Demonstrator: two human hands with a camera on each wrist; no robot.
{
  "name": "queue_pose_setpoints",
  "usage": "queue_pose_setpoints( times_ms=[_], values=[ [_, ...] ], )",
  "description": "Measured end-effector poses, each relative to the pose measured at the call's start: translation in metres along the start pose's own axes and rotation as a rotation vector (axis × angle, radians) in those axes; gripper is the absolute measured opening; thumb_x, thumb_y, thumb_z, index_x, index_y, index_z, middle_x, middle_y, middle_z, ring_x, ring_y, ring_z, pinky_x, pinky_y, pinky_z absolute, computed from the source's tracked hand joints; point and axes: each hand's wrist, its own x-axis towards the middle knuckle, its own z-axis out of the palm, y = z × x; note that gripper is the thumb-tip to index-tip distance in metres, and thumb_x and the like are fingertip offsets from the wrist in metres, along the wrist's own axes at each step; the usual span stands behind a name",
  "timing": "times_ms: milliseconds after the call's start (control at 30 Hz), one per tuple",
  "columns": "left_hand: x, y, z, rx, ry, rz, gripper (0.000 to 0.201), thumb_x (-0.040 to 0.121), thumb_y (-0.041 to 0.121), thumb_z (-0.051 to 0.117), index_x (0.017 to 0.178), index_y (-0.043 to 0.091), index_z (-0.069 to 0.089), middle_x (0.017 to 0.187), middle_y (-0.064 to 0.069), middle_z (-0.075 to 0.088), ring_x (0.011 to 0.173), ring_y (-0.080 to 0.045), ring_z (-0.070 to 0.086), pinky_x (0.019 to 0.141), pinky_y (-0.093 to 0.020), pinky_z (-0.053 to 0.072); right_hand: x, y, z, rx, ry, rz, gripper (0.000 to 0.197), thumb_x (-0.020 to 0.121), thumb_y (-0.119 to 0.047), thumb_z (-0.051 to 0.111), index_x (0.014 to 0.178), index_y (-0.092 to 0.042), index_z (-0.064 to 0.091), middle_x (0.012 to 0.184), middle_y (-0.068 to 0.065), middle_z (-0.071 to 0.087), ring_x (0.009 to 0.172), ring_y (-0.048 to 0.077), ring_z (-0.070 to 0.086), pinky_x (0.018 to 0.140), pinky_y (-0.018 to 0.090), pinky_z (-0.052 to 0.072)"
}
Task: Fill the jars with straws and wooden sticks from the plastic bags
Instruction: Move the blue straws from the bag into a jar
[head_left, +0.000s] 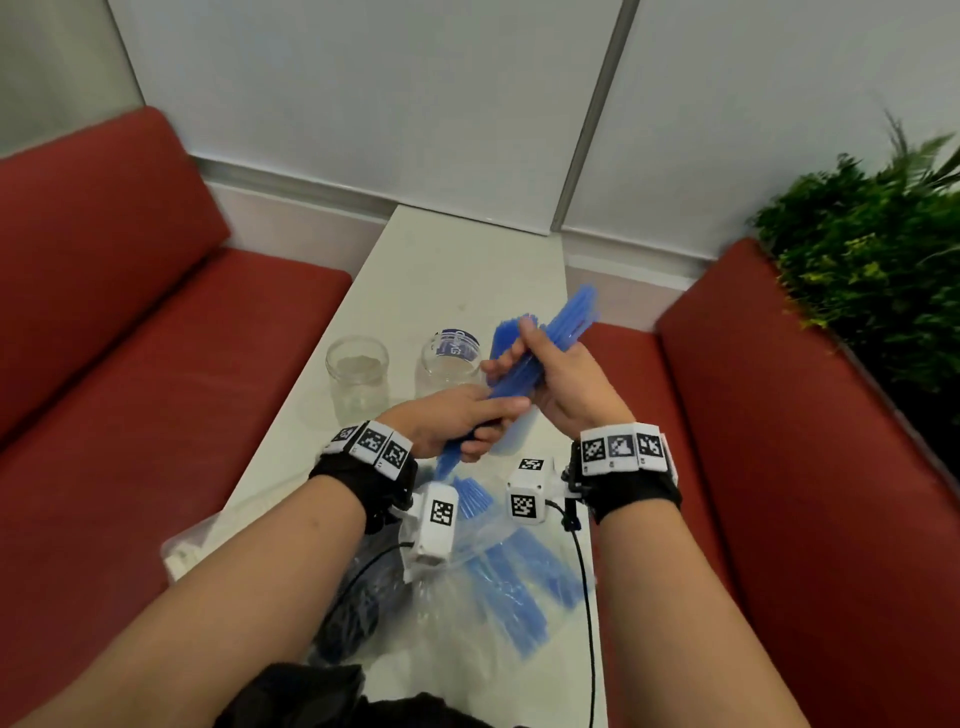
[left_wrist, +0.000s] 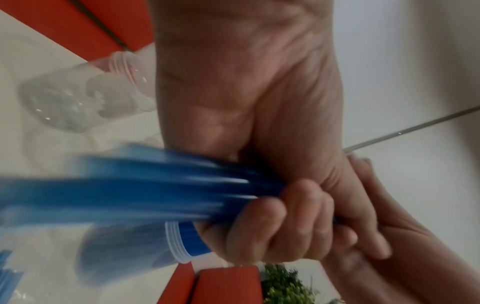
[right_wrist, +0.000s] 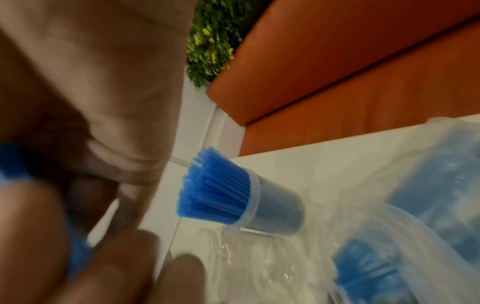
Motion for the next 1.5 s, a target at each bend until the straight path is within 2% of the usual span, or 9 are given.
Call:
queue_pose_setpoints(
  times_ms=[133,300,400,567,800,900,1033,1300,1500],
  values=[
    [0.004,-0.014,-0.011,-0.197,0.138,-0.079,0.058,0.089,0.072,0.041,0.074,0.017,0.050,0.056,0.002,0.030,0.039,-0.010,0.023,0.037,-0.021,0.024,0.001,-0.023,-0.001,0.088,0.139,-0.213,0.037,0.103,-0.028,0.057,0.073,-0.008,0.051,0.061,0.006,0.047,0.060,0.026,0.060,0.074,0.038,0.059],
    [0.028,-0.021,0.002,-0.844,0.444,-0.057,0.023,0.098,0.023,0.055,0.089,0.002,0.060,0.064,-0.007,0.056,0.055,-0.013,0.058,0.046,-0.022,0.055,0.003,-0.013,0.009,-0.051,0.099,-0.262,0.038,0.093,-0.031,0.072,0.066,-0.014,0.053,0.059,0.007,0.049,0.058,0.025,0.056,0.082,0.050,0.059],
    [0.039,-0.023,0.009,-0.927,0.494,-0.087,0.019,0.096,0.017,0.054,0.083,0.005,0.057,0.058,-0.005,0.054,0.047,-0.011,0.054,0.036,-0.018,0.047,0.005,-0.001,0.006,-0.111,0.061,-0.230,0.040,0.092,-0.026,0.073,0.065,-0.012,0.049,0.060,0.010,0.046,0.059,0.026,0.053,0.087,0.056,0.056],
    [0.051,-0.034,0.004,-0.735,0.503,-0.073,0.027,0.101,0.022,0.043,0.076,0.015,0.044,0.051,0.002,0.038,0.030,-0.004,0.028,0.025,-0.014,0.013,0.010,-0.012,-0.018,-0.307,-0.033,-0.152,0.032,0.092,-0.025,0.074,0.070,-0.008,0.058,0.069,0.012,0.062,0.072,0.026,0.064,0.076,0.039,0.057],
    [0.085,-0.028,-0.010,-0.501,0.629,0.011,0.016,0.098,0.015,0.043,0.083,0.013,0.047,0.055,-0.002,0.043,0.038,-0.009,0.036,0.031,-0.017,0.021,0.030,-0.061,-0.070,-0.639,-0.081,0.119,0.010,0.086,-0.020,0.079,0.086,-0.010,0.074,0.091,0.019,0.076,0.086,0.033,0.076,0.076,0.033,0.063],
    [0.102,-0.027,-0.006,-0.006,0.734,0.027,0.019,0.099,0.013,0.043,0.097,0.006,0.060,0.076,-0.010,0.060,0.053,-0.020,0.057,0.042,-0.023,0.040,0.047,-0.063,-0.079,-0.702,-0.045,0.158,0.008,0.086,-0.020,0.079,0.085,-0.014,0.073,0.090,0.016,0.077,0.084,0.030,0.077,0.077,0.028,0.062],
    [0.114,-0.038,-0.007,0.713,0.692,0.056,0.028,0.096,0.004,0.042,0.106,0.004,0.069,0.101,-0.011,0.067,0.090,-0.026,0.062,0.080,-0.032,0.050,0.073,-0.054,-0.084,-0.851,0.026,0.133,0.008,0.089,-0.017,0.075,0.086,-0.011,0.071,0.087,0.017,0.076,0.074,0.026,0.076,0.074,0.028,0.063],
    [0.120,-0.064,-0.014,0.868,0.693,0.023,0.018,0.093,0.003,0.047,0.091,0.003,0.066,0.095,-0.017,0.065,0.084,-0.024,0.057,0.076,-0.031,0.044,0.093,-0.008,-0.083,-0.837,0.236,0.045,0.017,0.089,-0.007,0.071,0.098,0.006,0.067,0.089,0.020,0.073,0.073,0.029,0.075,0.076,0.042,0.064],
    [0.126,-0.062,-0.014,0.926,0.708,0.019,0.026,0.093,0.003,0.046,0.100,0.003,0.071,0.099,-0.016,0.069,0.091,-0.031,0.064,0.078,-0.032,0.047,0.081,0.033,-0.083,-0.909,0.217,0.161,0.016,0.084,-0.010,0.078,0.091,0.000,0.068,0.092,0.023,0.074,0.071,0.033,0.073,0.075,0.041,0.063]
  ],
)
